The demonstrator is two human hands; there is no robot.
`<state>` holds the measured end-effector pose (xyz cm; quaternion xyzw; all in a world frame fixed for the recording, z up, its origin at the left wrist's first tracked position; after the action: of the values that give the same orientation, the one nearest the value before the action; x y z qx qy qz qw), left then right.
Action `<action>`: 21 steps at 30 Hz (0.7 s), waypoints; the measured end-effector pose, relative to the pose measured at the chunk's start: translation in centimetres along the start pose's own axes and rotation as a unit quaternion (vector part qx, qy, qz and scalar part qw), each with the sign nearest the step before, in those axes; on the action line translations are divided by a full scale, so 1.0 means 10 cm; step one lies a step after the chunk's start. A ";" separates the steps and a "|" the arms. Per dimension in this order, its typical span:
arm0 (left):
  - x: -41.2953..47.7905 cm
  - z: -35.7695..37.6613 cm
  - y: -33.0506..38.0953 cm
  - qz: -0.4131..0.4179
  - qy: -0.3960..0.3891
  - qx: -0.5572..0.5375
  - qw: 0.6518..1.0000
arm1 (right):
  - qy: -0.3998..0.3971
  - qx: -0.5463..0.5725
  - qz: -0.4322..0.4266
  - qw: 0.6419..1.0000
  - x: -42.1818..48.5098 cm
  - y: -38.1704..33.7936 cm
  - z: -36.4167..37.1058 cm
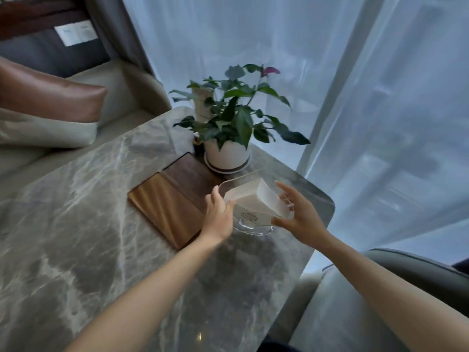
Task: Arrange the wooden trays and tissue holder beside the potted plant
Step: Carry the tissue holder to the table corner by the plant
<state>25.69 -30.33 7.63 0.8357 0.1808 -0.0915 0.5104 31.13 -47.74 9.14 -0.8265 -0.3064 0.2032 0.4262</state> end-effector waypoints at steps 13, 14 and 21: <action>1.01 0.94 0.87 0.027 -0.108 0.046 0.993 | 0.093 0.011 0.082 0.992 0.00 0.85 -1.06; 1.06 1.00 0.90 0.025 -0.113 0.046 0.992 | 0.095 0.010 0.088 0.992 0.00 0.91 -1.10; 1.37 1.29 1.01 0.022 -0.134 0.056 0.989 | 0.103 0.025 0.124 0.987 0.00 1.19 -1.29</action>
<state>42.66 -43.06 5.32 0.8470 0.0867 -0.2011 0.4844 42.76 -60.57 6.46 -0.8637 -0.1513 0.1759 0.4475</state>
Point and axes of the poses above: each hand's wrist, its own x-axis towards the middle knuckle, its own z-axis out of the palm, y = z × x, the point moved 4 cm from there along x, towards the middle knuckle, and after that the axes turned 15 degrees about -y, right-handed, at the moved point
